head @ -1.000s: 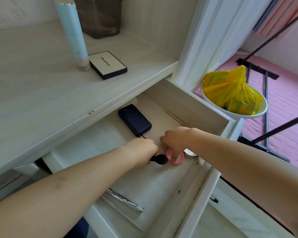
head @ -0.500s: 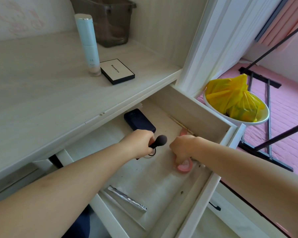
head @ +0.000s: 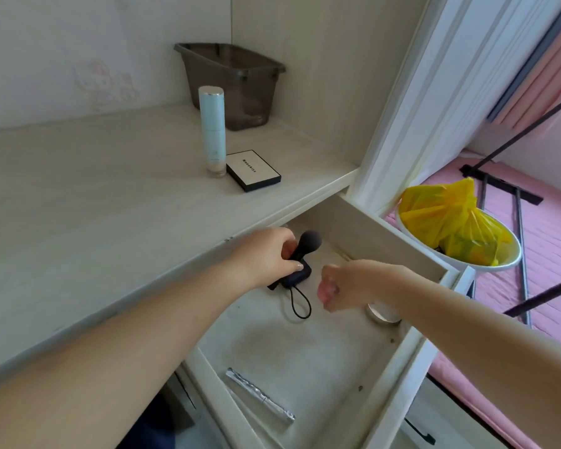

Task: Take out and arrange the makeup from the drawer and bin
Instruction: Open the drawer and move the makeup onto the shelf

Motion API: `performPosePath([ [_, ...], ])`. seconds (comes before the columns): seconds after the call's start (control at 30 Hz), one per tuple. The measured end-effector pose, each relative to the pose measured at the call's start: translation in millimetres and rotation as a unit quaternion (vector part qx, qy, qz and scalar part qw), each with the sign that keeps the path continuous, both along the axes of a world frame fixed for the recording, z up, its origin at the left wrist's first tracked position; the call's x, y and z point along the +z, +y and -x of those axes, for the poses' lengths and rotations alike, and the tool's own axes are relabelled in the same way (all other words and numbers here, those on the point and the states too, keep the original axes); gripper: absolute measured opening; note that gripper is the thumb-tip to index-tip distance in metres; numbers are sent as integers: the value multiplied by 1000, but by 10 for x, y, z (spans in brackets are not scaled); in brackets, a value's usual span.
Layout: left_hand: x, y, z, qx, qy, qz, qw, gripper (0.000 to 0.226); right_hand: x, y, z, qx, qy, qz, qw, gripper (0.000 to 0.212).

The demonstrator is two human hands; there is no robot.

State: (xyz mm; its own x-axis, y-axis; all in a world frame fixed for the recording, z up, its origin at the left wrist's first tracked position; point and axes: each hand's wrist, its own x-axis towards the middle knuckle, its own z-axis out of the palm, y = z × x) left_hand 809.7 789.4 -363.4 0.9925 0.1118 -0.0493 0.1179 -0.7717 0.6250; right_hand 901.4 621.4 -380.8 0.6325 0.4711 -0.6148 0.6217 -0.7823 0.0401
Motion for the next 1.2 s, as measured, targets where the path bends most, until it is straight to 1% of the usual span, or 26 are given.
performPosePath([
  [0.07, 247, 105, 29, 18, -48, 26, 998, 28, 332, 76, -52, -7, -5, -107, 994, 20],
  [0.1, 373, 178, 50, 29, -72, 39, 996, 26, 509, 118, -69, -1, -21, -153, 988, 17],
  [0.13, 497, 257, 73, 41, -93, 51, 994, 23, 665, 151, -93, 8, -40, -192, 981, 23],
  [0.23, 688, 547, 135, 100, -152, 90, 979, 13, 938, 287, -97, 7, -98, -282, 954, 57],
  [0.3, 724, 769, 159, 168, -191, 145, 956, 12, 958, 481, -81, 10, -120, -339, 933, 67],
  [0.37, 697, 941, 173, 226, -211, 183, 933, 12, 879, 714, -36, 10, -109, -389, 915, 69],
  [0.47, 583, 1115, 159, 275, -224, 193, 915, 15, 710, 1035, 32, 9, -96, -444, 891, 58],
  [0.53, 524, 1199, 137, 296, -231, 191, 907, 16, 633, 1229, 61, 15, -100, -450, 887, 51],
  [0.63, 433, 1271, 84, 318, -236, 181, 900, 16, 561, 1445, 92, 3, -103, -449, 888, 49],
  [0.73, 359, 1302, 36, 329, -235, 165, 900, 13, 523, 1554, 79, 0, -129, -427, 895, 48],
  [0.83, 331, 1326, 13, 330, -235, 161, 900, 16, 505, 1578, 67, 12, -142, -413, 900, 45],
  [0.93, 343, 1360, 12, 324, -239, 136, 905, 20, 490, 1569, 78, 18, -149, -413, 898, 44],
  [1.03, 314, 1447, 13, 317, -192, 70, 926, 15, 486, 1564, 81, 17, -148, -414, 898, 44],
  [1.2, 322, 1514, -10, 294, -91, -14, 951, 19, 483, 1568, 75, 16, -144, -417, 897, 43],
])
